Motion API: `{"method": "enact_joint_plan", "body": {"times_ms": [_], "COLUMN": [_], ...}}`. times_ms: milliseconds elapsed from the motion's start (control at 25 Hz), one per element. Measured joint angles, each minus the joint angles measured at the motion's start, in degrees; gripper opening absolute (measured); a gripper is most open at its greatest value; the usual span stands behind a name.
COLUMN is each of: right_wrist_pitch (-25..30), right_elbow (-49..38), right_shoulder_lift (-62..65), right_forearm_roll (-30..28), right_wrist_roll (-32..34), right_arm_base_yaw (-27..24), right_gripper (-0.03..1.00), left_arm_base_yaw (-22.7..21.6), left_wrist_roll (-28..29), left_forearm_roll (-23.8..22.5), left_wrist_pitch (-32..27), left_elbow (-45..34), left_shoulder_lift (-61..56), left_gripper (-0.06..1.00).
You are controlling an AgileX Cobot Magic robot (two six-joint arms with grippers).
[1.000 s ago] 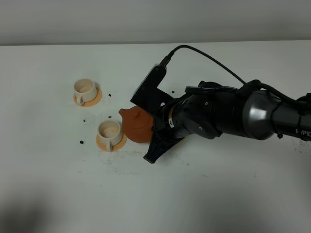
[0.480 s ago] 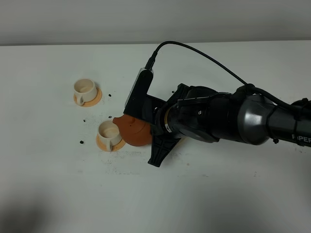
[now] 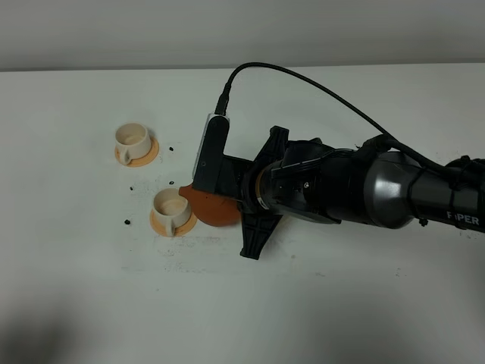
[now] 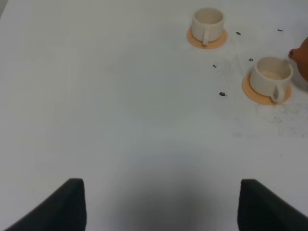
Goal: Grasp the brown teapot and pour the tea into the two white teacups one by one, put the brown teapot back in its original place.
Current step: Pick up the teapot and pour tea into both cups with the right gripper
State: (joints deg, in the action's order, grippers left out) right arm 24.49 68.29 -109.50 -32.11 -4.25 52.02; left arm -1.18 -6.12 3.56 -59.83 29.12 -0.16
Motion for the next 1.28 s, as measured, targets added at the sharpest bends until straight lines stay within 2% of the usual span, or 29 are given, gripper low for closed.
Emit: {"method": "enact_joint_plan", "body": {"times_ms": [680,1280], "right_wrist_pitch": [-2.6,-3.5], "right_elbow": [0.0,1.4], "right_shoulder_lift": [0.0,-1.7], "right_forearm_roll": [-11.5,-13.2], "right_wrist_roll": [-0.2,-0.9], "right_arm_base_yaw": [0.0,-0.6], "right_gripper": [0.11,0.11], "left_arm_base_yaw": [0.0,0.0], "left_wrist_roll": [0.0,0.0], "left_forearm_roll": [0.0,0.0], "left_wrist_pitch": [0.0,0.0], "left_elbow": [0.0,0.0], "left_shoulder_lift": [0.0,0.0], "left_gripper": [0.66,0.66]}}
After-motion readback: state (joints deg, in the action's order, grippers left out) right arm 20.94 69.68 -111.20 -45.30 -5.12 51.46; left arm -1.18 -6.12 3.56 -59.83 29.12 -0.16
